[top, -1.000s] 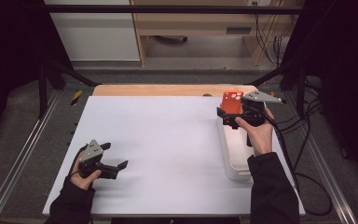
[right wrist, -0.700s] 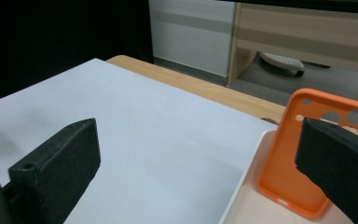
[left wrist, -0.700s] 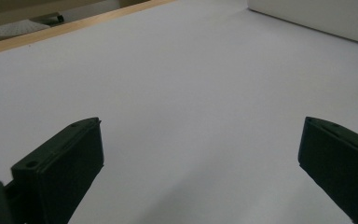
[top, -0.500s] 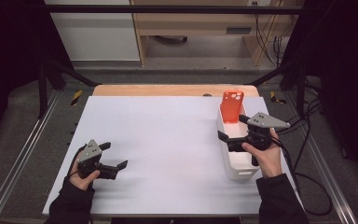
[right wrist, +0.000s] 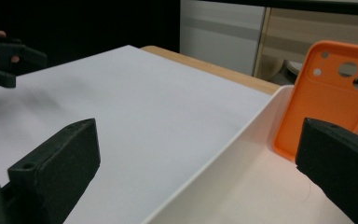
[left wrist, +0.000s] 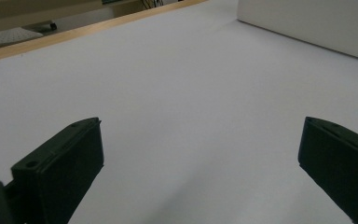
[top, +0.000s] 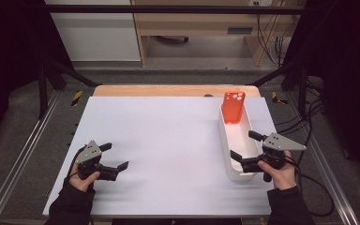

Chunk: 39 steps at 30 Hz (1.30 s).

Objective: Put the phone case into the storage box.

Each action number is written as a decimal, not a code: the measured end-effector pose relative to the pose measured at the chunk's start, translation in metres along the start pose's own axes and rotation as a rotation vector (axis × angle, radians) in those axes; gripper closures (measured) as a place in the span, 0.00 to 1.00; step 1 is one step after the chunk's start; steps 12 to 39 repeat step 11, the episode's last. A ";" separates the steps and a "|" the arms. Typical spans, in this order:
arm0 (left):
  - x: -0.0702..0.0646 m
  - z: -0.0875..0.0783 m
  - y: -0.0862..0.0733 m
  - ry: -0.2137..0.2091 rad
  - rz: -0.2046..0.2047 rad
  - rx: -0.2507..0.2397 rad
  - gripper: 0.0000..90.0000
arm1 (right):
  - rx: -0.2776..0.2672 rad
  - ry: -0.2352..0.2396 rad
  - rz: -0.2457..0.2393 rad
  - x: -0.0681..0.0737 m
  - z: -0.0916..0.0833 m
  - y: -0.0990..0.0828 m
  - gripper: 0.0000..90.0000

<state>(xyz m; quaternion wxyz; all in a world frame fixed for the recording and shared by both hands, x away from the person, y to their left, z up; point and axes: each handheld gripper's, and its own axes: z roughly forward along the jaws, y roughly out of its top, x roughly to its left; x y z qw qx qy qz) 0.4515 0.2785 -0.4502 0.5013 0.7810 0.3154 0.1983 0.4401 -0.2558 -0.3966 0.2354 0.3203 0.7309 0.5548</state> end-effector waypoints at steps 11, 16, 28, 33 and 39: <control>-0.001 -0.001 0.001 -0.010 0.002 -0.015 0.00 | 0.017 -0.023 0.018 -0.007 -0.013 -0.024 0.00; -0.001 -0.001 0.001 -0.010 0.002 -0.015 0.00 | 0.017 -0.023 0.018 -0.007 -0.013 -0.024 0.00; -0.001 -0.001 0.001 -0.010 0.002 -0.015 0.00 | 0.017 -0.023 0.018 -0.007 -0.013 -0.024 0.00; -0.001 -0.001 0.001 -0.010 0.002 -0.015 0.00 | 0.017 -0.023 0.018 -0.007 -0.013 -0.024 0.00; -0.001 -0.001 0.001 -0.010 0.002 -0.015 0.00 | 0.017 -0.023 0.018 -0.007 -0.013 -0.024 0.00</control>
